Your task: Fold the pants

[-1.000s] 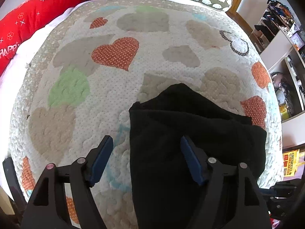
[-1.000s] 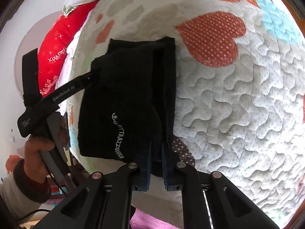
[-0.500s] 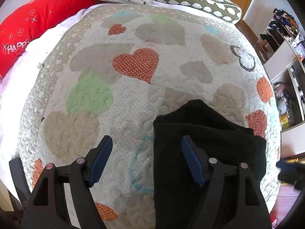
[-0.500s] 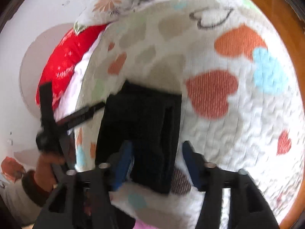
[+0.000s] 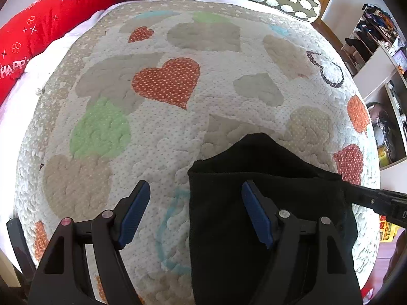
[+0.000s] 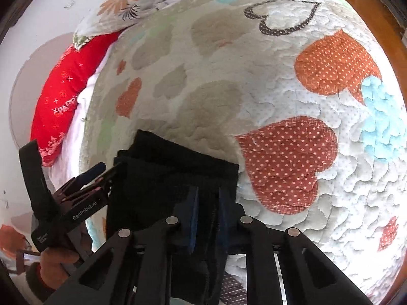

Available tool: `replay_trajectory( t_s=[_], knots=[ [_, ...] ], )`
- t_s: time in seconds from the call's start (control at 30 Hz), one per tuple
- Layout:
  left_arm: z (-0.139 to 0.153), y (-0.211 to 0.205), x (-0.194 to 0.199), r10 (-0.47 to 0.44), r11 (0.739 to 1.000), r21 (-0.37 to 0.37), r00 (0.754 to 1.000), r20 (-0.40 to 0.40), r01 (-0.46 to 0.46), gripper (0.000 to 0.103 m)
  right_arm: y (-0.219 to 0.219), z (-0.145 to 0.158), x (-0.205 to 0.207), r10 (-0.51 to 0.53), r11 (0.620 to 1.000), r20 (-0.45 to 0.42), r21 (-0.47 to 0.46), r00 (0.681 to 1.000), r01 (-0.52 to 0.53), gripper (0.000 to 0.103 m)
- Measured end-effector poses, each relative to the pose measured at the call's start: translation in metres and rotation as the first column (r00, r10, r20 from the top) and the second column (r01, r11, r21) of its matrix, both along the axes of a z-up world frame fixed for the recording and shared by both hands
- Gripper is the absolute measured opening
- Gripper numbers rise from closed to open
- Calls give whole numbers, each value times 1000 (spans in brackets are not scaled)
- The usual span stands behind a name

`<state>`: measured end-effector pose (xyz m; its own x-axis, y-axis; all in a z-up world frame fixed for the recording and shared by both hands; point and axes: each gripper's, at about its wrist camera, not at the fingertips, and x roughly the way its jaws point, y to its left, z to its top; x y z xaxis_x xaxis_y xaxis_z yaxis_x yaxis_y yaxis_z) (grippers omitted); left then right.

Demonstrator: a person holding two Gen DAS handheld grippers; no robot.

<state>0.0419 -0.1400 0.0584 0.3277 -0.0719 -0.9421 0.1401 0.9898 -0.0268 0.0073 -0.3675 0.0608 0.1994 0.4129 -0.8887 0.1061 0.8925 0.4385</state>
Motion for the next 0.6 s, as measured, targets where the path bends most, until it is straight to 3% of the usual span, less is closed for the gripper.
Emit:
replay_trajectory(
  t_s=[0.1,0.3,0.6],
  knots=[
    [-5,-5,2,-5,1000,4,1000,-4,5,75,7,-6,1,37,998,1,-51,999,-37,15],
    [-8,-8,4,-8,1000,7,1000,-10,9,75,4,-5,1,25,999,-5,-42,1000,-25,15],
    [12,4,0,8,1000,-5,1000,-14,-8,75,7,46,-11,49,999,49,-21,998,-48,20]
  ],
)
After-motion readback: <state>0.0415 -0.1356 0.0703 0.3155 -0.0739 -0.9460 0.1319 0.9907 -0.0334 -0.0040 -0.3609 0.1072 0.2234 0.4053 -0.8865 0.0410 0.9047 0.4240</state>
